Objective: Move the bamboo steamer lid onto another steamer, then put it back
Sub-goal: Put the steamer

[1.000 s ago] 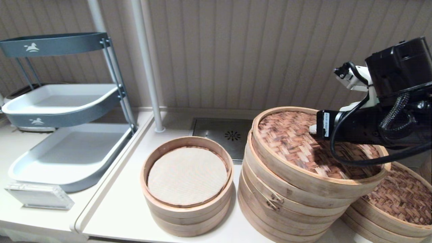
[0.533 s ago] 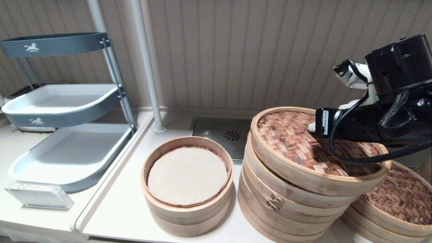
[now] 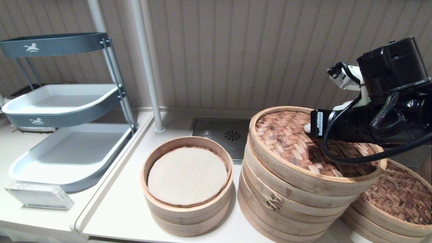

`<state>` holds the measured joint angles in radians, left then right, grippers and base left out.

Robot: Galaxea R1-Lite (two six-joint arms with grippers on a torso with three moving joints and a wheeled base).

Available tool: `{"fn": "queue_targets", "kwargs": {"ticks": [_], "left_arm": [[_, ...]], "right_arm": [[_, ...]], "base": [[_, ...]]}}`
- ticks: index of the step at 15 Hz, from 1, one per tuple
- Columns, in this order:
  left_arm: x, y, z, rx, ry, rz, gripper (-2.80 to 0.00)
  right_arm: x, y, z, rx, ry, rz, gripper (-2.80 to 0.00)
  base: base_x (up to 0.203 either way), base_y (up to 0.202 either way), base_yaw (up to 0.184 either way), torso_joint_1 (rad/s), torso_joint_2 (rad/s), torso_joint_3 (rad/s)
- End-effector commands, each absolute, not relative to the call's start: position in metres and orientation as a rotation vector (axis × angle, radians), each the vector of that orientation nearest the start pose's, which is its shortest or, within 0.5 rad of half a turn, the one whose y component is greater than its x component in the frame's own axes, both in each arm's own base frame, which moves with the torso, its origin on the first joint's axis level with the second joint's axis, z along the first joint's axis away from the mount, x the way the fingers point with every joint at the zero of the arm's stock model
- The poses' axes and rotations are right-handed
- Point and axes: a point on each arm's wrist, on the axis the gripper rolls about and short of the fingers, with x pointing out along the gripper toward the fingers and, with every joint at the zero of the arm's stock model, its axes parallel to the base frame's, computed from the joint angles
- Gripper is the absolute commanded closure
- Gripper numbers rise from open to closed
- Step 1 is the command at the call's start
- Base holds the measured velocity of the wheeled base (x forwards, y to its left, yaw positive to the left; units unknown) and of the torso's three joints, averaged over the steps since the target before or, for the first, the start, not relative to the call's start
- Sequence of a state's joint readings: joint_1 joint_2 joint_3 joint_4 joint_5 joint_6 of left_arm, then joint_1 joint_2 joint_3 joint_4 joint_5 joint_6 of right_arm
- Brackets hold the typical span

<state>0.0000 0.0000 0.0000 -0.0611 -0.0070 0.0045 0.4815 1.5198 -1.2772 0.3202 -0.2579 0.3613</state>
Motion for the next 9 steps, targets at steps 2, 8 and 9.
{"fn": "queue_targets", "kwargs": {"ticks": [2,8,9], "left_arm": [[-0.0212,-0.0002,0.0749,0.005,-0.038,-0.007,0.0],[-0.0212,-0.0002,0.0749,0.005,-0.038,-0.006,0.0],[-0.0212,-0.0002,0.0749,0.005,-0.038,-0.007,0.0]], "right_arm": [[0.2322,0.1171,0.2744,0.143,0.566,0.123,0.0],[0.2333,0.1174,0.2759,0.146,0.561,0.123,0.0],[0.2334,0.1173,0.2769,0.147,0.558,0.123,0.0]], "base": [[0.0,0.0,0.0,0.0,0.0,0.0],[0.0,0.0,0.0,0.0,0.0,0.0],[0.0,0.0,0.0,0.0,0.0,0.0]]}}
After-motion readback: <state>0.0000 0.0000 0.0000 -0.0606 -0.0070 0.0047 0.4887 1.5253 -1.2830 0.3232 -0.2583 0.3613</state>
